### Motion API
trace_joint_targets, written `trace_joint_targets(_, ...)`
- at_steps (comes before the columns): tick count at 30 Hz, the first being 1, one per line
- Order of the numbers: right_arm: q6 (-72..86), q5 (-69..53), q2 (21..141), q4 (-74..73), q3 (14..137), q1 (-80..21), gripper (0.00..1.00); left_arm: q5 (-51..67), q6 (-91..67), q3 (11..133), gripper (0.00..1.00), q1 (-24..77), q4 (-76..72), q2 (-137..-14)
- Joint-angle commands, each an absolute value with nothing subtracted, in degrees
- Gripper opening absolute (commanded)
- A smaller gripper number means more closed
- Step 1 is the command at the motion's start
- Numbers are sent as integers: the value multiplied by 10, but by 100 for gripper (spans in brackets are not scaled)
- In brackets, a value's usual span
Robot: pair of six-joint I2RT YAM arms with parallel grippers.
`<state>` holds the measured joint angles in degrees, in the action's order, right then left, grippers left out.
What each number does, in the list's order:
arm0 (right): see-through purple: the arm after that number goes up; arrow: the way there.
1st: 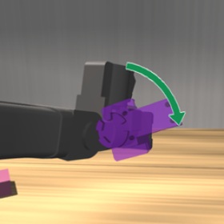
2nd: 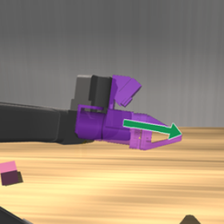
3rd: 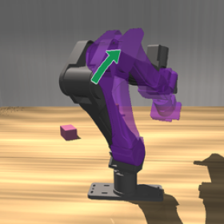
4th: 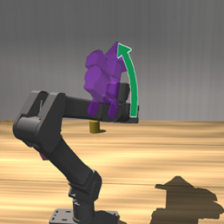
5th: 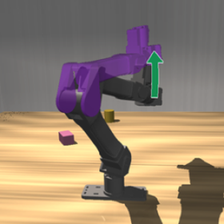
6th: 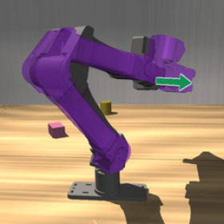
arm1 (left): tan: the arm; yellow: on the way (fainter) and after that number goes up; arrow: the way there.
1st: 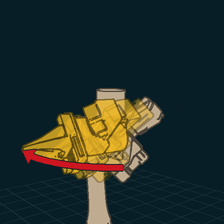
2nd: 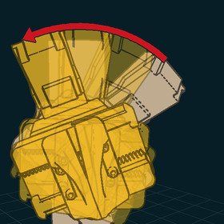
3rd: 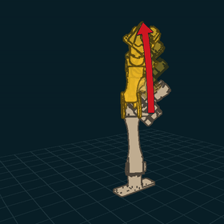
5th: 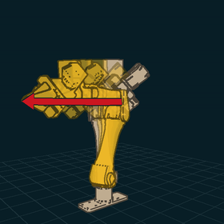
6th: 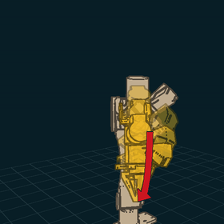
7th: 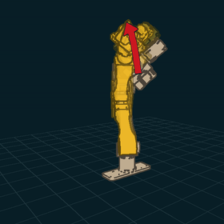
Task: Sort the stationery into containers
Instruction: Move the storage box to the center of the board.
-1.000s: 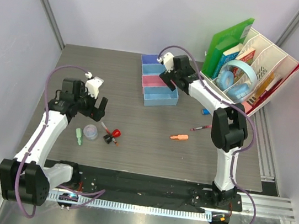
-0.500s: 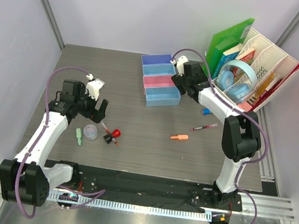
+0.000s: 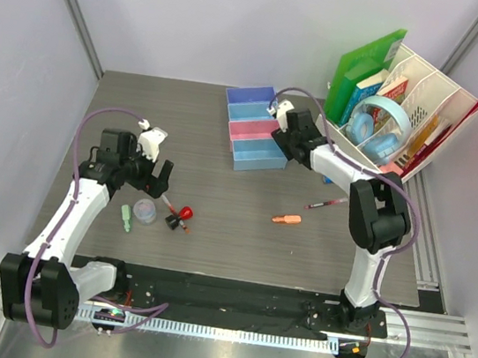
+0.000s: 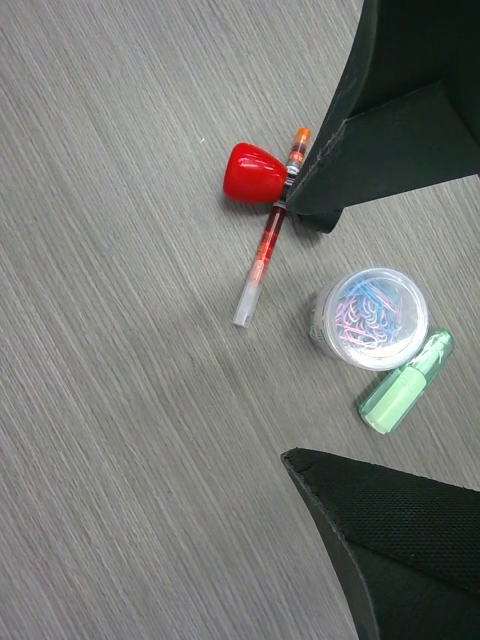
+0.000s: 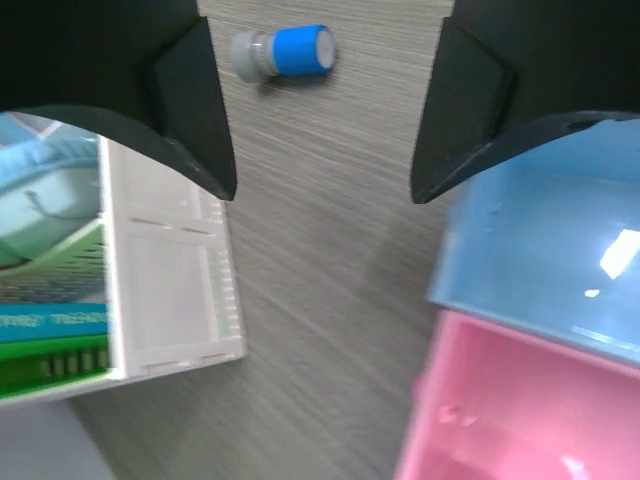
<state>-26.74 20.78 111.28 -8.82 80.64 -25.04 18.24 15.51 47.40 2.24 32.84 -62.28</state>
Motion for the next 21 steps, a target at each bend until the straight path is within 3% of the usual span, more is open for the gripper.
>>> trace_joint_targets(1,-259,186,1123,-83,802,-282,71,191,164,475,100,20,319,-625)
trace_joint_targets(6,-260,178,1133,-84,808,-322,60,187,168,469,100,21,316,-624)
trace_joint_targets(21,-271,198,1274,-151,1034,-477,60,163,178,457,100,20,316,-618)
